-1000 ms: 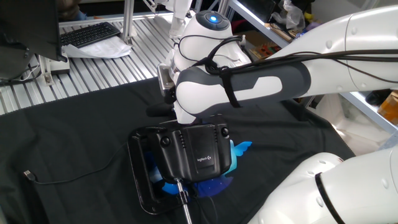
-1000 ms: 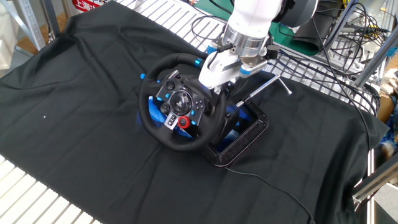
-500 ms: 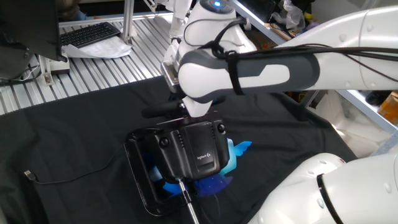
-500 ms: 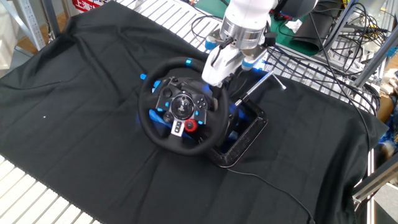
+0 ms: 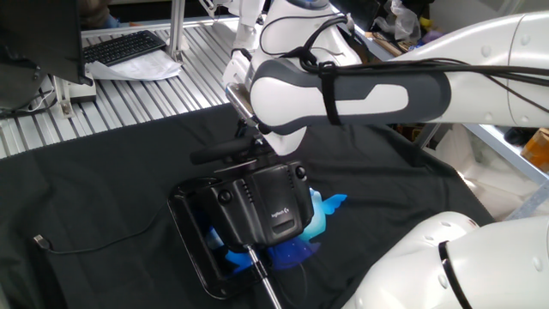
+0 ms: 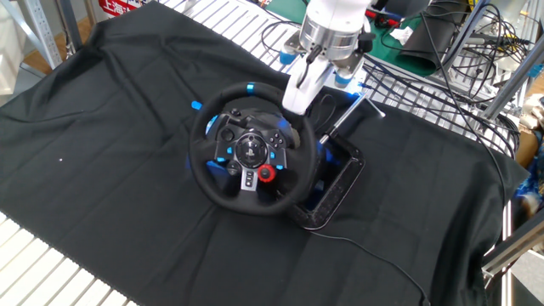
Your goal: Rotate the steering wheel 90 degrees counterclockwise
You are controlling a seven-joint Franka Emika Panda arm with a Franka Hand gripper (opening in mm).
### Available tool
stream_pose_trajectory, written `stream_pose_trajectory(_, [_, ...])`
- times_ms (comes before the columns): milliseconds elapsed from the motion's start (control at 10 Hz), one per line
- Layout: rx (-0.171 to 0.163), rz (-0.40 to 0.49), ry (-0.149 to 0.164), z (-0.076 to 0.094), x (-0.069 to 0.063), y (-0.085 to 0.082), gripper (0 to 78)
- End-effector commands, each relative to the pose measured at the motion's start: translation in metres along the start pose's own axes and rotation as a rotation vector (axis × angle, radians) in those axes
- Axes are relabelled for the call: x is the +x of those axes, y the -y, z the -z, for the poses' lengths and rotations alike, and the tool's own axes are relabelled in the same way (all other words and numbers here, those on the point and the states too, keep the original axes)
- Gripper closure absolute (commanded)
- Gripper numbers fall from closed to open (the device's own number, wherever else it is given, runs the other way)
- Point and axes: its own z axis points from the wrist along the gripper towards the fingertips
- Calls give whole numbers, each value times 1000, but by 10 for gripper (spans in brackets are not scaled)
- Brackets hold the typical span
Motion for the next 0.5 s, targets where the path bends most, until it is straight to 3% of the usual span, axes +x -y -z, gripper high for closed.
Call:
stream_pose_trajectory(100, [-9, 76, 4, 3, -4, -4, 764])
stream_pose_trajectory(500, [-9, 136, -7, 4, -8, -4, 764])
